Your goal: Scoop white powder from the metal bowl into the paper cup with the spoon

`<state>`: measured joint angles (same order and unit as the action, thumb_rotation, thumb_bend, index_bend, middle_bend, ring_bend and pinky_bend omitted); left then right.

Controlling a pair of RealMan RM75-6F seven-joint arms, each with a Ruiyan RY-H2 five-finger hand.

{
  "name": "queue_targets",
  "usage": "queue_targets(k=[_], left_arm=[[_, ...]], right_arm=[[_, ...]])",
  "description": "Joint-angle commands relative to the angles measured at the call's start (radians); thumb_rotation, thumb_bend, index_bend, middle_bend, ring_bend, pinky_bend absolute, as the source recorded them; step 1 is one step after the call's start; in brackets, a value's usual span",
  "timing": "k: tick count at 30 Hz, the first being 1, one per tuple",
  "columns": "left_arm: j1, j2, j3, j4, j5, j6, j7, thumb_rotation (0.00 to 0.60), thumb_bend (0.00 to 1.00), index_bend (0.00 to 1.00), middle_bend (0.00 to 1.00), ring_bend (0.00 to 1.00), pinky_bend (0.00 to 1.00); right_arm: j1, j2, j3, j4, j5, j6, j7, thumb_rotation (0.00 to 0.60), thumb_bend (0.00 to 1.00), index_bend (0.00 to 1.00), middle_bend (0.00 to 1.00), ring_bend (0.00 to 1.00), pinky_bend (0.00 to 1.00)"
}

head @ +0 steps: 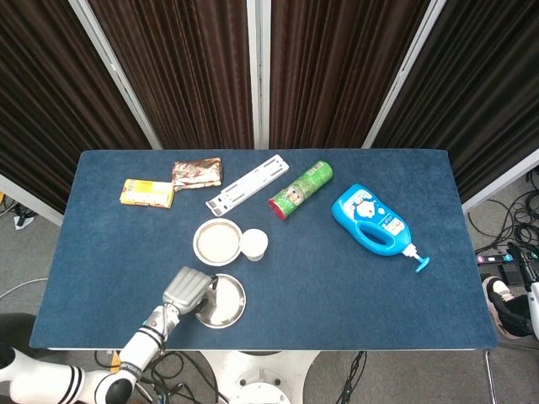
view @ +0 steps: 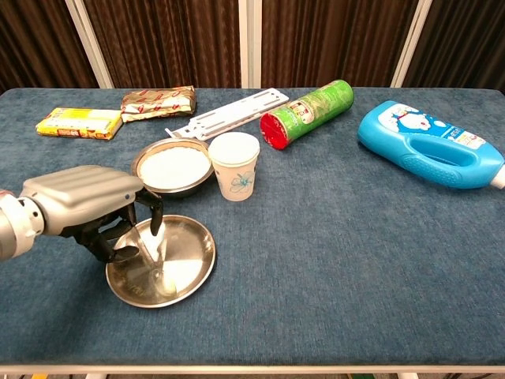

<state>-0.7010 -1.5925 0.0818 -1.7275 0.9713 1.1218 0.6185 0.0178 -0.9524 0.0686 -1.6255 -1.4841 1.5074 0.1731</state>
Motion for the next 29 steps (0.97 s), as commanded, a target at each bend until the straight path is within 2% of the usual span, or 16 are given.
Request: queue_targets(k=[1, 5, 9, 10, 13, 15, 18, 21, 29], left_arm=[[0.018, 0.027, -0.01, -0.041, 0.026, 0.025, -0.014, 0.6, 0.49, 0.34, 0.94, 0.91, 1.0], [0.085, 0.109, -0.05, -0.104, 0.084, 0.132, -0.132, 0.6, 0.47, 0.3, 0.92, 0.88, 1.0], [0.186, 0.202, -0.099, -0.059, 0.127, 0.296, -0.261, 0.6, 0.46, 0.31, 0.83, 0.77, 0.98], [0.208, 0.22, -0.106, -0.035, 0.131, 0.324, -0.282, 0.6, 0.45, 0.33, 0.79, 0.71, 0.93], [0.274, 0.26, -0.111, 0.069, 0.147, 0.386, -0.36, 0.6, 0.39, 0.35, 0.63, 0.51, 0.67], [0.316, 0.274, -0.099, 0.156, 0.167, 0.4, -0.425, 0.6, 0.33, 0.35, 0.48, 0.36, 0.48], [0.378, 0.306, -0.064, 0.223, 0.199, 0.42, -0.478, 0.6, 0.28, 0.33, 0.32, 0.22, 0.3], [0.442, 0.336, -0.027, 0.227, 0.242, 0.462, -0.509, 0.6, 0.26, 0.32, 0.29, 0.19, 0.24], [0.567, 0.4, 0.033, 0.112, 0.35, 0.567, -0.487, 0.6, 0.25, 0.32, 0.29, 0.19, 0.23]], right_arm=[[-0.002, 0.002, 0.0, -0.001, 0.002, 0.003, 0.0, 0.6, 0.24, 0.04, 0.18, 0.0, 0.0], [-0.005, 0.006, -0.001, 0.0, 0.003, 0.003, 0.002, 0.6, 0.24, 0.04, 0.18, 0.0, 0.0], [-0.005, 0.015, -0.002, 0.002, 0.014, -0.009, 0.005, 0.6, 0.24, 0.04, 0.18, 0.0, 0.0], [-0.004, 0.015, -0.002, 0.003, 0.015, -0.013, 0.005, 0.6, 0.25, 0.04, 0.18, 0.0, 0.0], [0.002, 0.009, -0.004, 0.011, 0.014, -0.026, 0.007, 0.6, 0.25, 0.04, 0.17, 0.0, 0.0], [0.009, 0.0, -0.005, 0.019, 0.015, -0.039, 0.01, 0.6, 0.25, 0.04, 0.17, 0.0, 0.0], [0.018, -0.016, -0.008, 0.032, 0.011, -0.056, 0.021, 0.6, 0.25, 0.04, 0.16, 0.0, 0.0], [0.019, -0.035, -0.01, 0.044, -0.003, -0.048, 0.03, 0.6, 0.25, 0.04, 0.15, 0.0, 0.0], [0.016, -0.062, -0.025, 0.042, -0.038, -0.031, 0.029, 0.6, 0.25, 0.04, 0.15, 0.0, 0.0]])
